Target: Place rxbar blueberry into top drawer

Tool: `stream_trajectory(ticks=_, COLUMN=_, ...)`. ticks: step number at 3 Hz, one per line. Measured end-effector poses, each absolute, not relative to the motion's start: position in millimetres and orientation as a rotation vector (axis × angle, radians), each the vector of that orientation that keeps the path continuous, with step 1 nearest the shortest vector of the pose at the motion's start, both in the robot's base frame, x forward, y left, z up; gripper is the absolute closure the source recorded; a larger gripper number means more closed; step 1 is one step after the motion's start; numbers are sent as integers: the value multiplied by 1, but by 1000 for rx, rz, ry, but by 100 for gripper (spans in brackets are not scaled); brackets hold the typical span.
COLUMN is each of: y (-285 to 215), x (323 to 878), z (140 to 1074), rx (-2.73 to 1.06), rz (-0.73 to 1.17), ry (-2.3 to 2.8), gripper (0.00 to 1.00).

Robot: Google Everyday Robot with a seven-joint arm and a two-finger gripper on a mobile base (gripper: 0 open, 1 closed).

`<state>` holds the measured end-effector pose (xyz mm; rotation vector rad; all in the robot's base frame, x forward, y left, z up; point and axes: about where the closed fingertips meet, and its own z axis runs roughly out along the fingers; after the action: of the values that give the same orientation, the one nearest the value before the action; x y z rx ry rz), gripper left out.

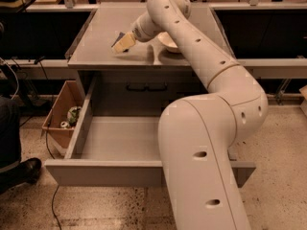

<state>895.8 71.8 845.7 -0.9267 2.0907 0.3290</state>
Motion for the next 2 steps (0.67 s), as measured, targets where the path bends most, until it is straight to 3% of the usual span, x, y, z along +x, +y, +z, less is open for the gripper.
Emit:
stream_trajectory(ticks=1, y=82, x=907, z=840, rx=-898, rz=351, ry=2095, gripper=3)
stream_trajectory(ticks=2, y=90, x=912, z=842, rx=-899, rz=369, ry=2084, gripper=21)
